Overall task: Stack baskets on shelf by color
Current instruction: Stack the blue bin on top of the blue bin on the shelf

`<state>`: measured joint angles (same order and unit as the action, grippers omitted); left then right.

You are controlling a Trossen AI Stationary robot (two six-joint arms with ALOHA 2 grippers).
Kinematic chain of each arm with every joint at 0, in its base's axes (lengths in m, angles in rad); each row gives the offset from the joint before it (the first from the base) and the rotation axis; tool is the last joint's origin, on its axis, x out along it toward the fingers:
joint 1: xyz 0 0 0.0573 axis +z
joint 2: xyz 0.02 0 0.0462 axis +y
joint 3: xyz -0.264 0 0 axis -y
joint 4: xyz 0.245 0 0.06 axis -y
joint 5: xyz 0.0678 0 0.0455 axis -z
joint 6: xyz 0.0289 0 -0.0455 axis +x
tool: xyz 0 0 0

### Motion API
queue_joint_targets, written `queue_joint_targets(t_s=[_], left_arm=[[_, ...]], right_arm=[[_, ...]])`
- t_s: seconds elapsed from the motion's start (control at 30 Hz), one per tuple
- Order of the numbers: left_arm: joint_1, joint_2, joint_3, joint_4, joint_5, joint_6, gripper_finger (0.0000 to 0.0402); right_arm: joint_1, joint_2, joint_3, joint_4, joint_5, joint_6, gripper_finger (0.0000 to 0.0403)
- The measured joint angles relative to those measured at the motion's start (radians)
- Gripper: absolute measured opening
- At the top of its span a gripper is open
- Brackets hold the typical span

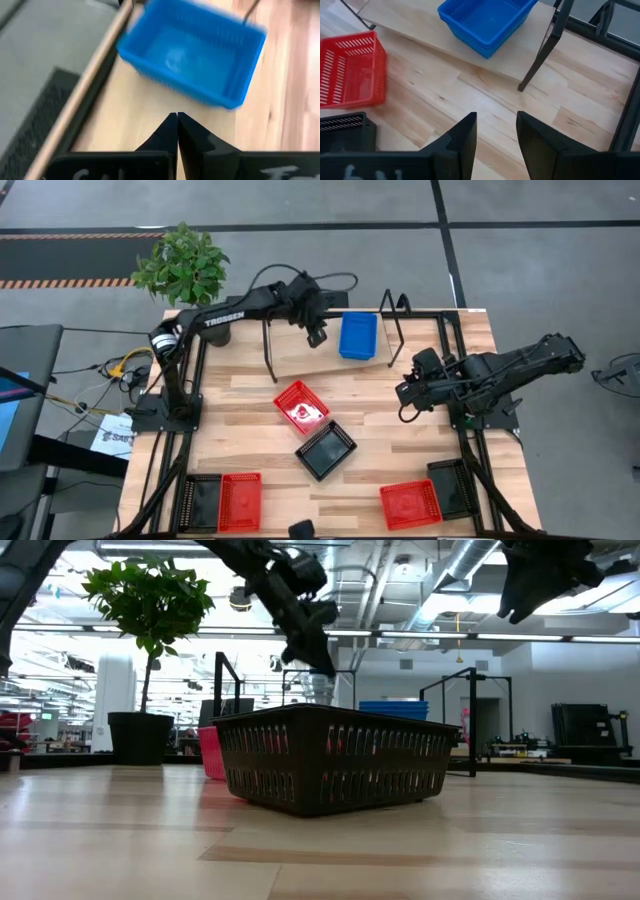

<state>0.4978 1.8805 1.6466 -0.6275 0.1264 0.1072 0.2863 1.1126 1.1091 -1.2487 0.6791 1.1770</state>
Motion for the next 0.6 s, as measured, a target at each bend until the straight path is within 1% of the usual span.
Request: queue_joint_targets(t_s=[0.1,0.2,0.4,0.5,0.6], left_arm=[[-0.034,0.047,-0.004,-0.031,-0.034,0.002,0.0000],[-0.054,0.092,-0.011,0.000,-0.064,-0.029,0.0000],[-0.056,0.176,-0.013,0.050,-0.015,-0.082,0.0000],[-0.063,0.186,-0.013,0.091,0.005,-0.094,0.0000],[-0.073,0.186,-0.012,0.177,0.009,-0.104,0.0000]], right_arm=[[0.000,0.000,0.000,0.005,0.001,0.000,0.0161],[0.002,0.006,0.000,0.005,0.000,0.000,0.0161],[0.025,0.005,0.000,0.008,-0.001,0.000,0.0161],[0.038,0.005,0.000,0.007,-0.001,0.000,0.0161],[0.043,0.005,0.000,0.008,-0.001,0.001,0.0161]])
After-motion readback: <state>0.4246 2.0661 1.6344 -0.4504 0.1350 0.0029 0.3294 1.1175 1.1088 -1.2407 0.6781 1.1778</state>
